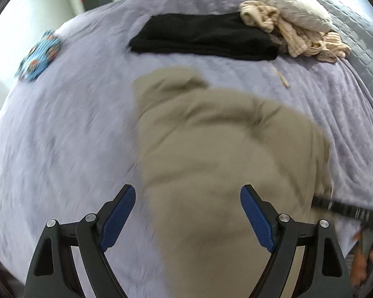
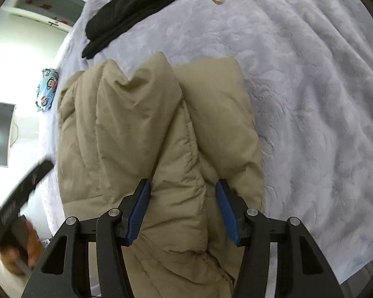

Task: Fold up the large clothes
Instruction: 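Fold the jacket over with the right tool and release it, then move both open tools to the folded jacket's edge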

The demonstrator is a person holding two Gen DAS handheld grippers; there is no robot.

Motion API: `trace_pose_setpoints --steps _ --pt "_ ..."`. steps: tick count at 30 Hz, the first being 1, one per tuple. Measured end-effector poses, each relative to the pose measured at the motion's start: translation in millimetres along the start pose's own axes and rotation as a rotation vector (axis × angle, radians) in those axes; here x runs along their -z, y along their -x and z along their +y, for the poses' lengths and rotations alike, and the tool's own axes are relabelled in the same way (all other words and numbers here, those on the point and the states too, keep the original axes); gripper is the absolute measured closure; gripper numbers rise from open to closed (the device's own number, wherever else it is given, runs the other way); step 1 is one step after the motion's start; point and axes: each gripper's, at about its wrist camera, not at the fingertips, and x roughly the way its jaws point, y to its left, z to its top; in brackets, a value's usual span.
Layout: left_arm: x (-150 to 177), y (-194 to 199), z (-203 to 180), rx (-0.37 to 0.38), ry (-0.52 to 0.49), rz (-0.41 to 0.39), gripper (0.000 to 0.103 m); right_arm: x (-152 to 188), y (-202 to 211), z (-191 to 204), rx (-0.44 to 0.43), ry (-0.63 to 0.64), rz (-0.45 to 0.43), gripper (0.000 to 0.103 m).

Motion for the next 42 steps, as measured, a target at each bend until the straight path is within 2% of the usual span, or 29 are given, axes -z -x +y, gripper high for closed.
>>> trace_pose_setpoints --steps 6,10,16,23,30,37,39,42 --pt "66.6 -11.6 19.4 0.028 0.069 0.113 0.016 10.1 0.8 -0.4 0.035 0.018 -0.001 0.045" --pt "85.1 -20.4 22.1 0.058 0.093 0.135 0.014 21.3 -4.3 0.7 0.086 0.048 0.005 0.045" --pt "89.4 -16.2 24.9 0.098 0.046 0.136 0.014 28.8 4.6 4.1 0.147 0.015 -0.027 0.044" --pt "87.4 -3.4 38.2 0.139 -0.019 0.149 0.014 60.0 36.7 18.1 0.179 -0.025 -0.094 0.044" --pt "88.3 1.4 48.9 0.145 -0.055 0.15 0.014 89.4 40.3 30.9 0.235 -0.069 -0.114 0.04" --pt "87.5 -1.9 60.3 0.134 -0.037 0.153 0.014 94.9 48.6 38.1 0.243 -0.068 -0.125 0.033" --pt "85.7 -3.1 60.9 0.132 -0.033 0.161 0.0 90.5 49.8 39.5 0.24 -0.057 -0.12 0.03" --pt "80.1 -0.7 59.4 0.116 -0.026 0.153 0.0 79.4 51.4 39.0 0.22 -0.039 -0.103 0.028"
